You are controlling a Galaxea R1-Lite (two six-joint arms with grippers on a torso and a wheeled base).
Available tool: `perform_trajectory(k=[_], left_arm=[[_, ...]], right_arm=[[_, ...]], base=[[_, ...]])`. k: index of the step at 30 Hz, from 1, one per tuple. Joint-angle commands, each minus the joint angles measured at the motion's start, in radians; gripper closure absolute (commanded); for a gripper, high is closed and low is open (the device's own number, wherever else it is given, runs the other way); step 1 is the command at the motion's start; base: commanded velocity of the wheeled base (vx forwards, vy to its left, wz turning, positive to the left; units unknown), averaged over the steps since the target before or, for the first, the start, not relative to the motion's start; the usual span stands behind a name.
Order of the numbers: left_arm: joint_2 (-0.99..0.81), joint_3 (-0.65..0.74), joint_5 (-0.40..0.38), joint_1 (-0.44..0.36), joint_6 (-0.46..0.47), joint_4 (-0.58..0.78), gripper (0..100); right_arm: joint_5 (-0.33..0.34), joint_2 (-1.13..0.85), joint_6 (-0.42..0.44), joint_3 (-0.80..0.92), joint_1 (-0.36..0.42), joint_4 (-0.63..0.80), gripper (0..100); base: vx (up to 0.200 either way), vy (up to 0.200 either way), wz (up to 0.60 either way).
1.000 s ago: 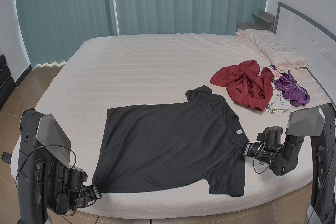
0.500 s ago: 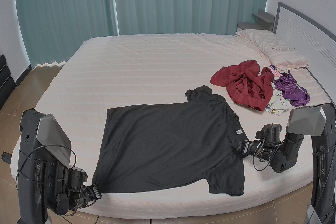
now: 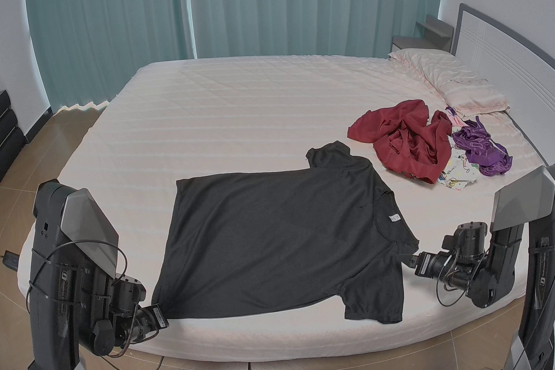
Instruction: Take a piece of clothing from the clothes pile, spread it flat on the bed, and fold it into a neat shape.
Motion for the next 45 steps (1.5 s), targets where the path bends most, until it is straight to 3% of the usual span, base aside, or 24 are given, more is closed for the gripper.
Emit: perform_trajectory(k=[1,9,25,26,33,41,45], left_arm=[[0.008,-0.024,0.002,-0.001,-0.025,-0.018,100],[0.031,-0.035,0.0,-0.011,-0.055,-0.018,100],[0.032,-0.035,-0.003,-0.012,-0.056,-0.018,100],[0.032,-0.035,-0.003,-0.012,-0.056,-0.018,100],[0.032,-0.035,-0.004,-0.012,-0.056,-0.018,100],[0.032,-0.035,-0.004,-0.012,-0.055,-0.018,100],[0.032,-0.043,-0.003,-0.012,-0.053,-0.018,100]], right_arm=[[0.01,0.063,0.023,0.201,0.089,-0.153,0],[0.034,0.103,0.072,0.276,0.208,-0.155,0],[0.024,0.129,0.066,0.28,0.246,-0.155,0],[0.024,0.129,0.066,0.28,0.246,-0.155,100],[0.025,0.115,0.069,0.317,0.241,-0.156,100],[0.033,0.094,0.043,0.346,0.166,-0.153,100],[0.033,0.028,0.017,0.346,0.16,-0.081,100]], base=[[0.0,0.0,0.0],[0.0,0.0,0.0],[0.0,0.0,0.0],[0.0,0.0,0.0],[0.0,0.0,0.0],[0.0,0.0,0.0],[0.0,0.0,0.0]])
